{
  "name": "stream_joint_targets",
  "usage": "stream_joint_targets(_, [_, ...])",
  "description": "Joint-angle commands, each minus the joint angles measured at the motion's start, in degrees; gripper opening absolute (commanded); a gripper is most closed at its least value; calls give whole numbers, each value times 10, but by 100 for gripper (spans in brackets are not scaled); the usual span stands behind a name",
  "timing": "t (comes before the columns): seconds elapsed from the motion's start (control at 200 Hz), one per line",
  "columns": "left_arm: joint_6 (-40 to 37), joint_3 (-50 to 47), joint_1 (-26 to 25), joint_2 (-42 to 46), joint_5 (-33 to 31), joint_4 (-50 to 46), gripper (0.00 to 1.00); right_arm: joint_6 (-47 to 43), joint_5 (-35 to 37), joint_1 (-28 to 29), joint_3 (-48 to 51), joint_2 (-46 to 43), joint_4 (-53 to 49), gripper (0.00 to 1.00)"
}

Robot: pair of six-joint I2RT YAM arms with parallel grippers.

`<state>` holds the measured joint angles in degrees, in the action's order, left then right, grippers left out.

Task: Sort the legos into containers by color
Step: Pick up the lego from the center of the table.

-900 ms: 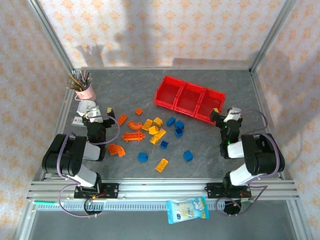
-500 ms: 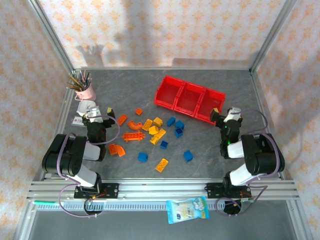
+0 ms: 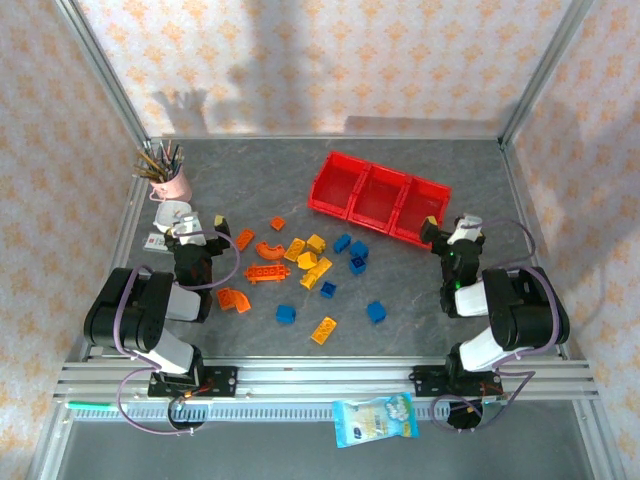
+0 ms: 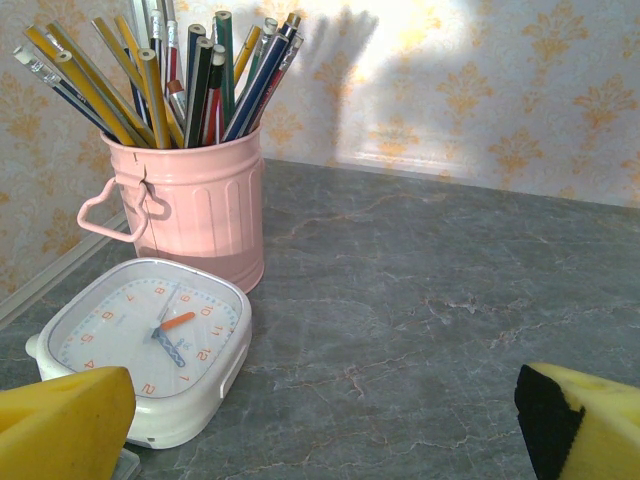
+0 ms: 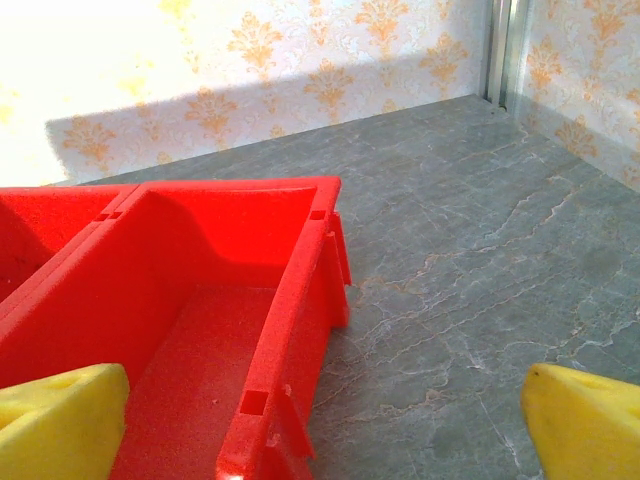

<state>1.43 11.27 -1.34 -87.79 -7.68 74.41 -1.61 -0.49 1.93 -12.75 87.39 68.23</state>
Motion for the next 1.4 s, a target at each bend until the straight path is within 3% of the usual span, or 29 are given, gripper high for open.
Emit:
stream_joint_targets(0.0, [0,9,6,-2,11,16,100,-9,-3,-1,-8,-4,18,100])
stream_joint_targets(0.536, [0,8,6,-1,8,18,99,-9,-6,-1,-6,-6,21,100])
stream_joint_targets(0.856, [1,-10,6,79,16,-20,100,7,3,-2,-31,-94,-102,100])
stream_joint_targets(1.036, [22,5,6,150,26,-122,100,45,1,-2,-47,-165,-193,100])
stream_joint_targets(1.131, [44,19,7,187,33,-173,100,92,4,-2,-59,-211,-246,100])
stream_joint_targets(1.276, [121,41,7,235,44,-230,100,248,50,-2,-106,-253,-401,100])
stream_joint_targets(1.391, [237,52,8,264,33,-275,99,246,-11,-1,-114,-261,-431,100])
